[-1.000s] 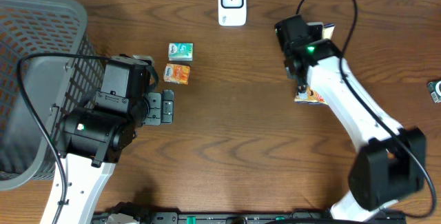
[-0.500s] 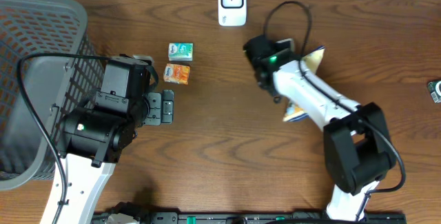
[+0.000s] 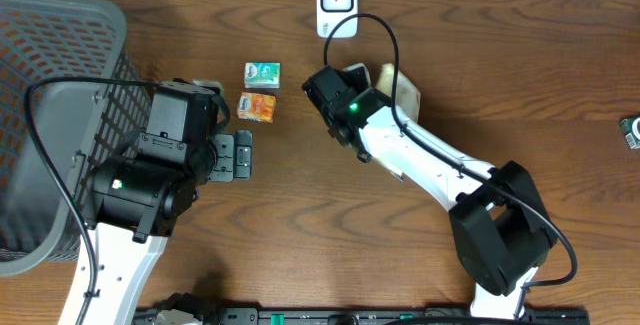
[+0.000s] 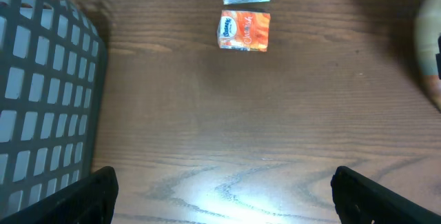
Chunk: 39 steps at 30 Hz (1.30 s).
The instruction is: Scan the item barcode
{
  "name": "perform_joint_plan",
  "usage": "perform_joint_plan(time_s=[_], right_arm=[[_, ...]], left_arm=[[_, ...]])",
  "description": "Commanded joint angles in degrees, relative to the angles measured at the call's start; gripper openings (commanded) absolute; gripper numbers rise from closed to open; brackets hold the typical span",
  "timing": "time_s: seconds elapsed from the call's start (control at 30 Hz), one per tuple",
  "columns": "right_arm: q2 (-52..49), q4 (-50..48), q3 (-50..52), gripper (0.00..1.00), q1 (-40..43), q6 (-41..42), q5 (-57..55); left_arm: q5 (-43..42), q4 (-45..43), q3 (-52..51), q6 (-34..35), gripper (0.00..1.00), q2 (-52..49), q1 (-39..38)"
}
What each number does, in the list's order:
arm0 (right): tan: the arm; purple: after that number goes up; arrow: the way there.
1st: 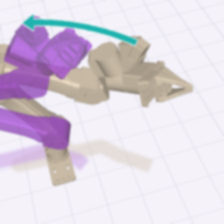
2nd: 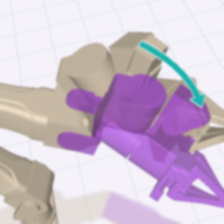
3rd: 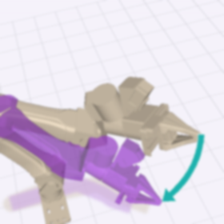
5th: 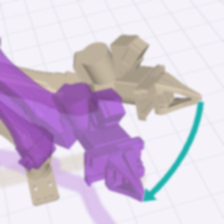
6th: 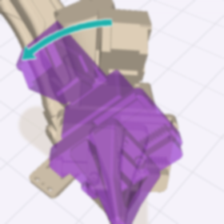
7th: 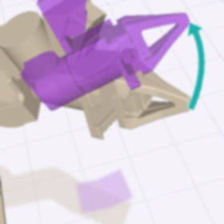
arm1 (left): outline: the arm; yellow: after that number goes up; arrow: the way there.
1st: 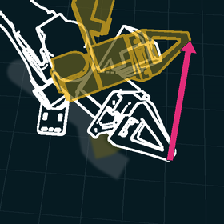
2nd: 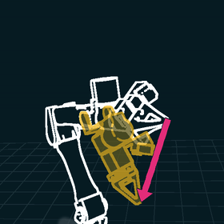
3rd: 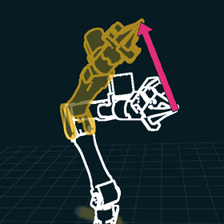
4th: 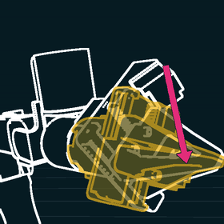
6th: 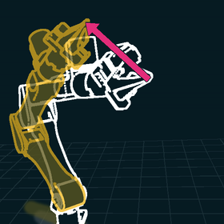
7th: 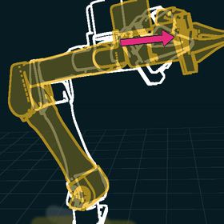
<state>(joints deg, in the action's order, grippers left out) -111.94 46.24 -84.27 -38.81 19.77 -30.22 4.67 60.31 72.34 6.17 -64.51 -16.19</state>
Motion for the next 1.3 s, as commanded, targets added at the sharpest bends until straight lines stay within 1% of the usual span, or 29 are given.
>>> perform_joint_plan(time_s=[0.0, 0.1, 0.2, 0.27, 0.3, 0.43, 0.5, 0.6, 0.7, 0.73, 0.9, 1.07, 1.27], right_arm=[[0.7, -0.17, -3.48, 0.22, 0.35, -0.31, 7.17], [0.72, 1.05, -6.93, 0.27, 1.2, -0.33, 10.78], [0.72, 4.68, -10.99, 0.36, 2.82, -0.81, 10.47], [0.72, 7.48, -13.09, 0.37, 4.55, -1.03, 10.21], [0.72, 8.48, -13.51, 0.35, 5.64, -1.18, 10.21], [0.31, 10.21, -13.18, 0.01, 10.25, -1.2, 12.76], [-0.15, 10.32, -12.48, 0.01, 12.68, -2.05, 16.98], [-1.68, 10.32, -11.54, 0.01, 15.72, -4.85, 27.71], [-3.87, 10.62, -10.4, 0.01, 16.87, -8.24, 38.77], [-4.96, 10.93, -9.84, 0.01, 16.85, -8.72, 40.79], [-9.7, 13.6, -7.56, 0.01, 15.08, -8.72, 41.29], [-14.4, 13.53, -6.8, 0.01, 12.11, -8.68, 40.92], [-11.82, 14.69, -10.03, 0.01, 11.17, -7.61, 36.06]], left_arm=[[0.35, 0.31, 0.74, -0.07, 0.98, -0.22, -0.02], [0.35, 0.31, 0.74, -0.07, 0.98, -0.22, -0.02], [0.35, 0.31, 0.74, -0.07, 0.98, -0.22, -0.02], [0.35, 0.31, 0.74, -0.07, 0.98, -0.22, -0.02], [0.35, 0.31, 0.74, -0.07, 0.98, -0.22, -0.02], [0.35, 0.31, 0.74, -0.07, 0.98, -0.22, -0.02], [0.35, 0.31, 0.74, -0.07, 0.98, -0.22, -0.02], [0.35, 0.31, 0.74, -0.07, 0.98, -0.22, -0.02], [0.35, 0.31, 0.74, -0.07, 0.98, -0.22, -0.02], [0.35, 0.31, 0.74, -0.07, 0.98, -0.22, -0.02], [0.35, 0.31, 0.74, -0.07, 0.98, -0.22, -0.02], [0.35, 0.31, 0.74, -0.07, 0.98, -0.22, -0.02], [0.35, 0.31, 0.74, -0.07, 0.98, -0.22, -0.02]])
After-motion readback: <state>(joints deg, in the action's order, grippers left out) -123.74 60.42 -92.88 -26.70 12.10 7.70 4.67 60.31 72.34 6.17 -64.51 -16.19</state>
